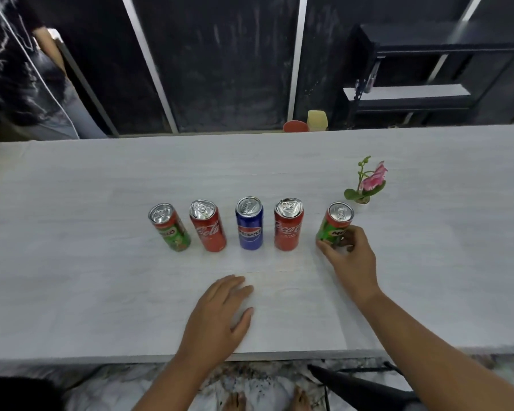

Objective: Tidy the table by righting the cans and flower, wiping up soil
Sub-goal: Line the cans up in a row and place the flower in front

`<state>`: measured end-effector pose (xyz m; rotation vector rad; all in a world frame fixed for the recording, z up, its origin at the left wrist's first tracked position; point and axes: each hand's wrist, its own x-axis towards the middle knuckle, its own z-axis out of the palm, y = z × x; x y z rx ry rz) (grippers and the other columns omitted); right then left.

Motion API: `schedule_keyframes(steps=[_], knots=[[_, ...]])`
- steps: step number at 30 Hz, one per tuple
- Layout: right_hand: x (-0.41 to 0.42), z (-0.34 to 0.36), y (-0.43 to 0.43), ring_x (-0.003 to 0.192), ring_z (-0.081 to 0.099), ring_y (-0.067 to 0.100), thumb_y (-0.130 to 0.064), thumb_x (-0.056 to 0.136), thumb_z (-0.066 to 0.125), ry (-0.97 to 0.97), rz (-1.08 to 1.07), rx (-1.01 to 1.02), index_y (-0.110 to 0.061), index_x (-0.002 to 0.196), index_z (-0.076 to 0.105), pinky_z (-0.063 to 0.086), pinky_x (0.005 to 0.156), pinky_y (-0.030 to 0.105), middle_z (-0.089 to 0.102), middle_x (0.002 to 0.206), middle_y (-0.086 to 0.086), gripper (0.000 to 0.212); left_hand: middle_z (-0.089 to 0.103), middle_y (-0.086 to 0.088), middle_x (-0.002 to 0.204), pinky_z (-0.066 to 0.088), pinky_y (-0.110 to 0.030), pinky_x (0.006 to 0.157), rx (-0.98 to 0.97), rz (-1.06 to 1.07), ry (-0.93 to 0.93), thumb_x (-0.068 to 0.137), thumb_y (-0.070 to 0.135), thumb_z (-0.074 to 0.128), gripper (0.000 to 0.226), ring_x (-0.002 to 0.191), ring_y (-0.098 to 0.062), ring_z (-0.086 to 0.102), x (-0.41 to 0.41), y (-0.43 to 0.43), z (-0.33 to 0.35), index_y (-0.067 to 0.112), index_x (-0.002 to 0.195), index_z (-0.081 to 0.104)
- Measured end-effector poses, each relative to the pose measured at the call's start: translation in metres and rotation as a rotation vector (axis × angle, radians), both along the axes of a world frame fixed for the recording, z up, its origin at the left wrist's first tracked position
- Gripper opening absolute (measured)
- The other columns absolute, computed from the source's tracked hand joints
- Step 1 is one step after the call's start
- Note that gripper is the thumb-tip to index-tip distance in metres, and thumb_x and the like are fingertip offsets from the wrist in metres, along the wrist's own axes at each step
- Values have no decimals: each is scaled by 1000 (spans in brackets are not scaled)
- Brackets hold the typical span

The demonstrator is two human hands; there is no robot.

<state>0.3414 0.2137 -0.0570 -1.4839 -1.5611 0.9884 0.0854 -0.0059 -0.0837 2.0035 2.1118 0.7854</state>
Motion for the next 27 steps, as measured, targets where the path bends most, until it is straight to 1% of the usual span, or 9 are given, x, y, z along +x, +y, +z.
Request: schedule_keyframes(steps=[3,6,8,13,18,21,23,25,27], knots=[[-13,1,-1,102,63,-9,-43,77,96,-9,23,2,-34,125,60,47,82,13,71,115,-20,60,59,10,155,41,-30,124,-16,40,-2,105,43,66,40,148,-12,50,-13,-10,0,29,143,70],[-18,0,-2,100,63,-9,-39,77,96,-24,28,22,-31,124,60,45,77,4,71,113,-18,60,60,9,150,40,-29,124,-12,49,2,104,40,67,38,145,-13,53,-10,-7,0,26,139,71],[-19,1,-2,100,63,-9,-39,76,96,-40,21,31,-31,124,59,45,76,4,70,113,-19,61,61,8,149,37,-27,125,-16,53,2,105,41,66,37,144,-14,53,-8,-6,1,26,138,71],[-23,2,-3,100,63,-4,-45,75,96,-82,0,61,-38,123,54,50,82,21,66,112,-24,65,61,8,149,40,-30,124,2,46,-12,105,39,66,36,144,-13,53,-9,-7,0,26,138,71],[-24,2,-3,100,64,-1,-46,74,96,-113,-3,82,-37,124,53,54,85,28,67,112,-18,67,62,7,148,41,-31,123,10,42,-13,105,39,66,35,144,-14,54,-8,-7,0,25,137,72],[-22,0,-4,102,64,2,-45,73,97,-120,0,80,-34,126,54,57,90,34,68,115,-13,70,62,7,148,42,-32,123,9,42,-9,104,38,66,35,143,-14,54,-8,-7,1,25,137,72],[-20,-1,-6,107,64,7,-44,72,98,-125,21,69,-30,133,55,55,95,35,68,121,-10,76,62,7,147,44,-34,122,7,41,-9,104,38,67,35,142,-15,55,-8,-7,1,25,136,72],[-15,-2,-13,116,62,11,-42,74,98,-151,50,60,-27,144,53,52,101,36,65,131,-8,84,62,8,147,44,-34,121,8,42,-13,104,39,65,35,142,-15,55,-8,-7,1,25,136,72],[-5,-4,-26,128,57,16,-39,80,94,-225,63,70,-24,151,49,49,109,41,61,140,-4,85,62,8,147,44,-34,121,8,47,-14,105,41,63,36,142,-15,55,-8,-7,2,26,136,72]])
